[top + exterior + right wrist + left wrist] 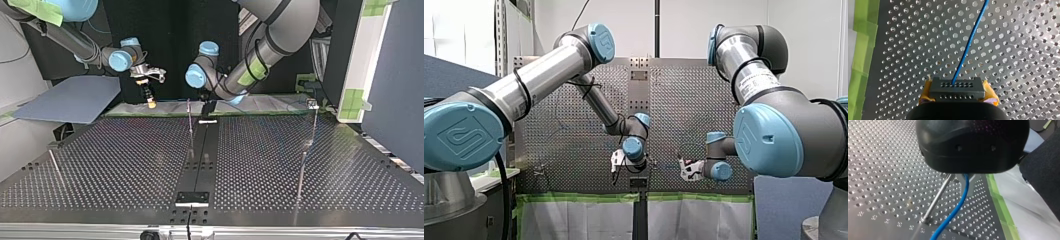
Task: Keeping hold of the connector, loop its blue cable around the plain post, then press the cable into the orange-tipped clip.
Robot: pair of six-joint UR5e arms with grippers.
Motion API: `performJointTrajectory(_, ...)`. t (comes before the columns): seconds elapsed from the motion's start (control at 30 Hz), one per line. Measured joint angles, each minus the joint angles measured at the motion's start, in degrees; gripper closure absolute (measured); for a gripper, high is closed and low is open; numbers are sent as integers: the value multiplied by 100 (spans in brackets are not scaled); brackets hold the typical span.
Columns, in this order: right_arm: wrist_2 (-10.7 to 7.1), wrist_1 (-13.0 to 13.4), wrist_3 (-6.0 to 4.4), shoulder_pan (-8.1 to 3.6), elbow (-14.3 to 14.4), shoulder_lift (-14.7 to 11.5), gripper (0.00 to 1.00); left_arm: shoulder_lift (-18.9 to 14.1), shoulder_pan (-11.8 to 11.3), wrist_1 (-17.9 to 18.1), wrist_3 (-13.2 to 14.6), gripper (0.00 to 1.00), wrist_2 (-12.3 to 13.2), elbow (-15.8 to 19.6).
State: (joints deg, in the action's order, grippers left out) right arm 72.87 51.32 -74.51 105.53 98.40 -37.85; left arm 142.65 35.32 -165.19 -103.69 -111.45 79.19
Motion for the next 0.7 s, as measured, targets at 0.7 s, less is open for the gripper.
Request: performJointTrajectory(0.7, 8, -26, -116, -19, -51, 0, 100, 2, -251, 47, -130, 99, 301, -43)
